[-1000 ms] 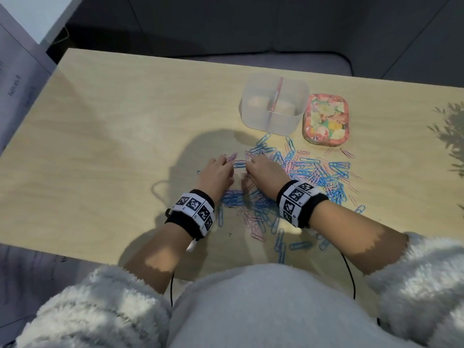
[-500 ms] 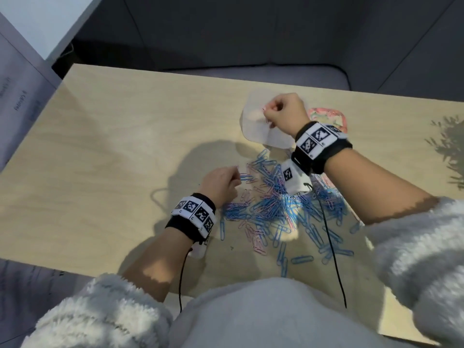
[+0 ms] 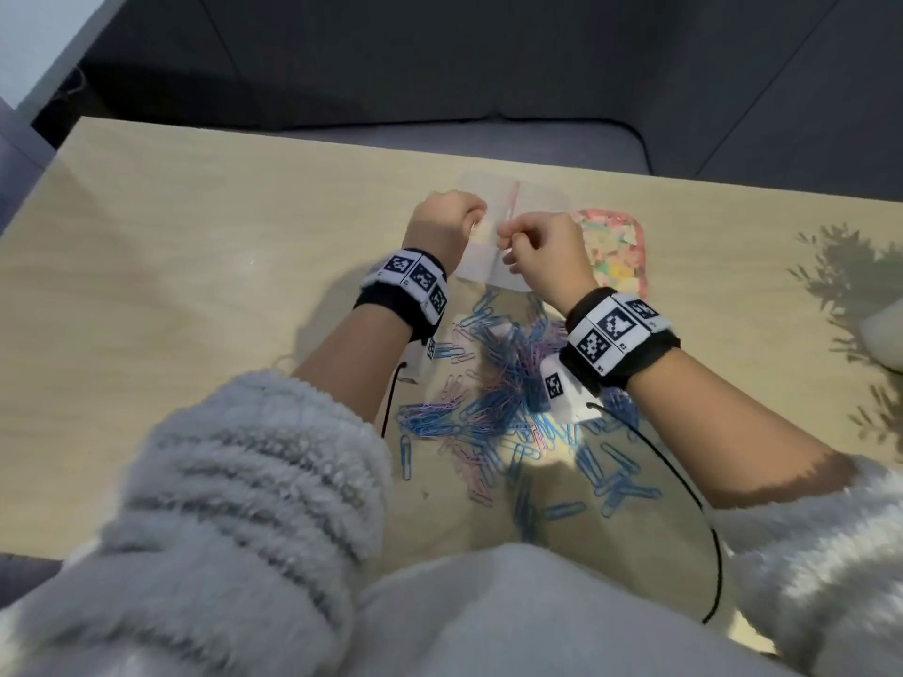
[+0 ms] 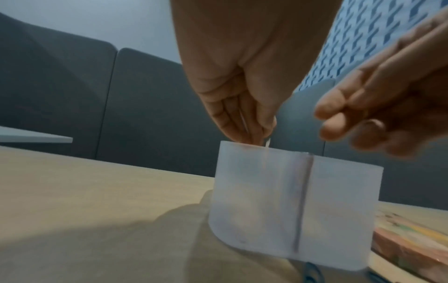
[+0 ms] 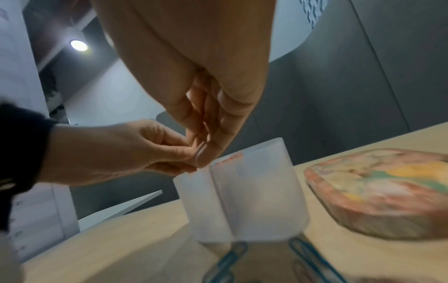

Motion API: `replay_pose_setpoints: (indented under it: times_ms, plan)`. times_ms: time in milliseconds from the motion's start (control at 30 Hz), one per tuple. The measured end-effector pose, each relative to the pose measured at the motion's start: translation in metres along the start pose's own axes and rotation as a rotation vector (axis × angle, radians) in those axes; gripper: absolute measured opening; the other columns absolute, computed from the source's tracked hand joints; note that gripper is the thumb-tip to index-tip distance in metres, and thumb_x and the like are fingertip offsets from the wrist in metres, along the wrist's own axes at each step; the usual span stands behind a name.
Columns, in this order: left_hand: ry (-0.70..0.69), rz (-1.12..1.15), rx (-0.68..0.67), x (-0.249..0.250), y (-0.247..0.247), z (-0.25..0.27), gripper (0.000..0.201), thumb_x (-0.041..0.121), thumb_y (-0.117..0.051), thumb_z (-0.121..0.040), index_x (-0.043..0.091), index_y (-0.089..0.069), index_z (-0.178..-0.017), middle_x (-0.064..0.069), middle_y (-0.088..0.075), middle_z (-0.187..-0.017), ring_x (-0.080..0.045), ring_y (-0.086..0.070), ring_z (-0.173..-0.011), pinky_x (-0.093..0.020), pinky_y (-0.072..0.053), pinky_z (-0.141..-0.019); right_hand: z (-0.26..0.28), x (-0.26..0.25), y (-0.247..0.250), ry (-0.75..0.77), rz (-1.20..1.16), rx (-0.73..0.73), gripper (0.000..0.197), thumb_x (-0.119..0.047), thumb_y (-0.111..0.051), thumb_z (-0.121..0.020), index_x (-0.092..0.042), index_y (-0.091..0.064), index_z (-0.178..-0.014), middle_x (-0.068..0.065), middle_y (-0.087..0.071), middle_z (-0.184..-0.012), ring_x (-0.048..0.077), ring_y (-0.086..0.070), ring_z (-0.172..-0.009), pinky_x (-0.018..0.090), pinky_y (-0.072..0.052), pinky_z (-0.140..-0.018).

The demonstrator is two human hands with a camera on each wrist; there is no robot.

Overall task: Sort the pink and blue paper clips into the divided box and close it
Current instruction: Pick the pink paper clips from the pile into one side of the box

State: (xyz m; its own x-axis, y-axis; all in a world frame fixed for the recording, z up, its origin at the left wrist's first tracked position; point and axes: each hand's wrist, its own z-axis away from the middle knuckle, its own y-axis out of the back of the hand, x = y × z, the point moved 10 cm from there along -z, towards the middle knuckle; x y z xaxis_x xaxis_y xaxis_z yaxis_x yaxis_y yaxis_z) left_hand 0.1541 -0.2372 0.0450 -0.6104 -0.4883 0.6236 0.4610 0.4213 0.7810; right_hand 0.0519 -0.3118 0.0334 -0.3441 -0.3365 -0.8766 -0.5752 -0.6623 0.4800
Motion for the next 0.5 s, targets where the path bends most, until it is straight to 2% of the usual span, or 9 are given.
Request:
replay_pose_setpoints:
  times_ms: [67, 100, 133, 200, 300, 400, 500]
  plan:
    - [-0.044, -0.019, 0.019, 0.0, -0.001, 0.004, 0.031, 0.015, -0.044, -0.094, 0.008, -0.063, -0.117, -0.014, -0.067, -0.119, -0.029, -0.059, -0.112, -0.034, -0.044, -0.097, 0.018, 0.011, -0.007, -0.028, 0.034, -0.06, 0.028, 0.003, -0.041, -0.087, 0.0, -0.068, -0.094, 0.009, -0.065, -0.083, 0.014, -0.06, -0.067, 0.028, -0.053, -0.07]
    - [-0.073, -0.036, 0.062, -0.001, 0.004, 0.01, 0.031, 0.015, -0.044, -0.094, 0.009, -0.063, -0.117, -0.013, -0.067, -0.119, -0.029, -0.059, -0.112, -0.034, -0.044, -0.096, 0.026, 0.018, -0.012, -0.037, 0.085, -0.092, 0.027, 0.002, -0.042, -0.088, -0.001, -0.069, -0.095, 0.01, -0.068, -0.086, 0.015, -0.061, -0.071, 0.029, -0.053, -0.073]
    - [-0.073, -0.058, 0.109, -0.005, 0.01, 0.018, 0.03, 0.016, -0.044, -0.094, 0.01, -0.064, -0.114, -0.011, -0.068, -0.117, -0.029, -0.06, -0.109, -0.035, -0.044, -0.093, 0.032, 0.025, -0.016, -0.034, 0.15, -0.119, 0.027, 0.0, -0.044, -0.088, -0.003, -0.07, -0.096, 0.011, -0.07, -0.089, 0.018, -0.064, -0.077, 0.032, -0.054, -0.078]
    - [0.02, -0.091, 0.165, -0.028, 0.017, 0.04, 0.024, 0.02, -0.045, -0.093, 0.015, -0.065, -0.106, -0.005, -0.068, -0.11, -0.026, -0.061, -0.102, -0.034, -0.045, -0.086, 0.04, 0.036, -0.026, -0.022, 0.291, -0.174, 0.027, -0.001, -0.047, -0.087, -0.006, -0.071, -0.097, 0.012, -0.072, -0.096, 0.023, -0.065, -0.087, 0.036, -0.052, -0.087]
    - [0.211, -0.09, 0.029, -0.073, -0.001, 0.075, 0.019, 0.025, -0.051, -0.091, 0.015, -0.064, -0.101, -0.003, -0.067, -0.107, -0.024, -0.062, -0.096, -0.034, -0.047, -0.082, 0.044, 0.038, -0.055, 0.072, 0.451, -0.327, 0.03, -0.002, -0.047, -0.085, -0.008, -0.07, -0.102, 0.011, -0.07, -0.107, 0.027, -0.061, -0.102, 0.035, -0.048, -0.092]
    - [0.317, -0.093, -0.087, -0.101, -0.026, 0.098, 0.026, 0.032, -0.057, -0.088, 0.014, -0.06, -0.107, -0.006, -0.062, -0.111, -0.024, -0.06, -0.098, -0.035, -0.048, -0.085, 0.049, 0.041, -0.084, 0.185, 0.648, -0.48, 0.03, -0.004, -0.047, -0.086, -0.01, -0.07, -0.105, 0.014, -0.062, -0.113, 0.033, -0.05, -0.108, 0.042, -0.046, -0.091]
    - [0.338, -0.119, -0.116, -0.102, -0.04, 0.105, 0.035, 0.035, -0.06, -0.083, 0.01, -0.057, -0.108, -0.01, -0.055, -0.109, -0.026, -0.054, -0.099, -0.037, -0.048, -0.085, 0.042, 0.045, -0.077, 0.164, 0.8, -0.371, 0.03, -0.007, -0.045, -0.088, -0.013, -0.07, -0.103, 0.012, -0.06, -0.111, 0.033, -0.048, -0.105, 0.042, -0.047, -0.086]
